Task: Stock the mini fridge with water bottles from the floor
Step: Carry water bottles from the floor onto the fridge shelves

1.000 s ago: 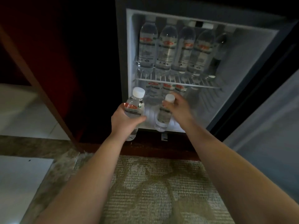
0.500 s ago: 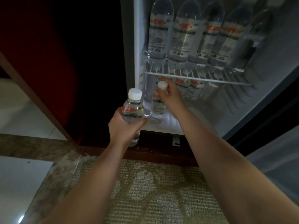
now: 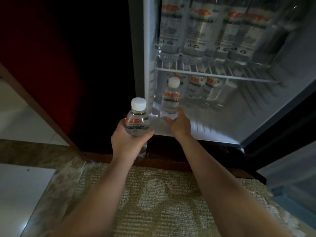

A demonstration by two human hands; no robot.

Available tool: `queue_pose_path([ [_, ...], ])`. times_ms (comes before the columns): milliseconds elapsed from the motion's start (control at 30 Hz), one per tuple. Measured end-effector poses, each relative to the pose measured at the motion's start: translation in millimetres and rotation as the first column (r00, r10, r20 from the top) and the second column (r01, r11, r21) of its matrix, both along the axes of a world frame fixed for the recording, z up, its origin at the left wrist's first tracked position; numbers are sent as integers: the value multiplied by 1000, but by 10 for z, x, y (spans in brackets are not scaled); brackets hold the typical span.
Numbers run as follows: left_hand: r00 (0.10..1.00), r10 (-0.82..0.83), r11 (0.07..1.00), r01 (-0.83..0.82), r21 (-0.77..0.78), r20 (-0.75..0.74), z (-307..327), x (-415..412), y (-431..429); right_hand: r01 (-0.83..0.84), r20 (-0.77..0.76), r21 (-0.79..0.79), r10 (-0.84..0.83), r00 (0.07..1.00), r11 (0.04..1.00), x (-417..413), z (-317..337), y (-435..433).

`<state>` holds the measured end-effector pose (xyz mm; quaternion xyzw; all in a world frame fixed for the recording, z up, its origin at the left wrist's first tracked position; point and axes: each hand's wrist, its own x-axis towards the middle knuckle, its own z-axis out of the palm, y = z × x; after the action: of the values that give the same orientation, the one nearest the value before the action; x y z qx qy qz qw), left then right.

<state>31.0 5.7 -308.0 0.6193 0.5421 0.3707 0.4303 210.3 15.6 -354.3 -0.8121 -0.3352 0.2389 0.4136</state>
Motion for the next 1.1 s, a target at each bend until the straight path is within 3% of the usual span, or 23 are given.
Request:
queue_pose_path([
  [500,999,-41,999,41,-30,8,-28,-67,101,3,72,-26,-1,997,1000,166,-54,551],
  [667,996,-81,996,82,19,-32,31,-43,76,68,-80,141,-57,995,988,31,121,228],
  [767,987,-146,987,150,56,-60,96,20,49,-159,-134,93,170,976,983,-3,189,-190],
  [833,985,-165,983,168,79,-49,154,86,17,-442,-255,66,444,859,894,-29,202,-507],
  [900,982,-169,974,179,140,-83,228,181,-32,-631,-381,48,598,705,774,-80,206,-721],
  [967,971,-169,950,206,232,-170,309,293,-103,-668,-429,101,638,640,738,-168,240,-800],
  [1100,932,-182,935,263,238,-312,431,478,-244,-490,-262,286,559,787,823,-282,317,-841],
])
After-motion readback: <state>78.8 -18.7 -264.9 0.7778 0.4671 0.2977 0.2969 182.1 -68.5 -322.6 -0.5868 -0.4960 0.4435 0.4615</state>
